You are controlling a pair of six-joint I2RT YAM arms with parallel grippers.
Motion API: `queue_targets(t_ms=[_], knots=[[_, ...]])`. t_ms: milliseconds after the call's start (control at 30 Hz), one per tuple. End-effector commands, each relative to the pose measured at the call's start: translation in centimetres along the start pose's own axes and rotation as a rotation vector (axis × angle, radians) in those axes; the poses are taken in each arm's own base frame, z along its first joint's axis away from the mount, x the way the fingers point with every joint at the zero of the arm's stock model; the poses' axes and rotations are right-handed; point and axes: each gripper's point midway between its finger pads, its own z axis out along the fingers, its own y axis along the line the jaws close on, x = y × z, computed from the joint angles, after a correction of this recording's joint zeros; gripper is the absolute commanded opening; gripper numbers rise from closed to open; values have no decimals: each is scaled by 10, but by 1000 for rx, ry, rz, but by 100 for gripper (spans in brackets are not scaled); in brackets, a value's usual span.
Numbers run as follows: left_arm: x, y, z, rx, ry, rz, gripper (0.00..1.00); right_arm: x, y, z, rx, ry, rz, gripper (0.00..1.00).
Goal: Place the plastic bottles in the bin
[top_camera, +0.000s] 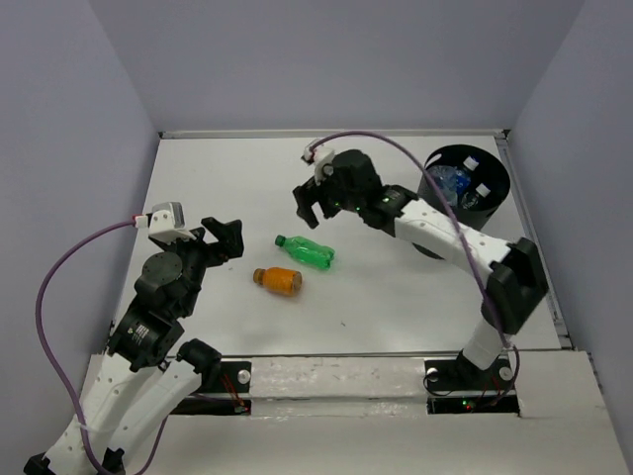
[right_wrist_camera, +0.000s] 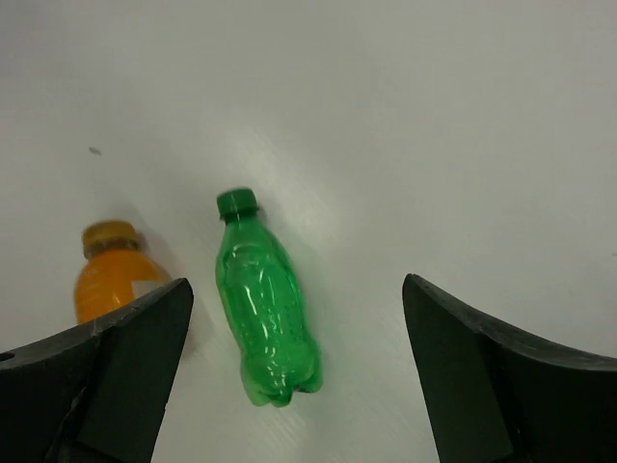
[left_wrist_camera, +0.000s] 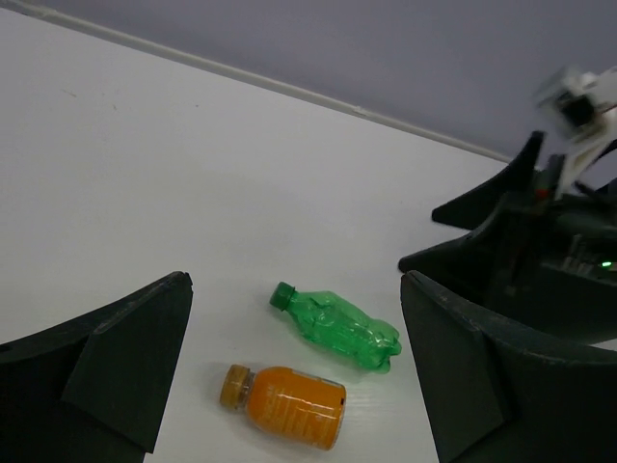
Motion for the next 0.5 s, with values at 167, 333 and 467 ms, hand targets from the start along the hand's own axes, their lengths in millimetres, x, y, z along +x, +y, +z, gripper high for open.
queue_targets(t_ms=[167, 333, 467], knots=[[-8, 3, 3, -22, -39, -13, 99, 91, 36, 57, -197, 328, -97, 92], [-7, 1, 5, -11, -34, -8, 99, 118, 49, 75, -207, 397, -112, 89], [-5, 2, 7, -12, -24, 0, 99, 131, 59, 83, -241, 424, -107, 89]])
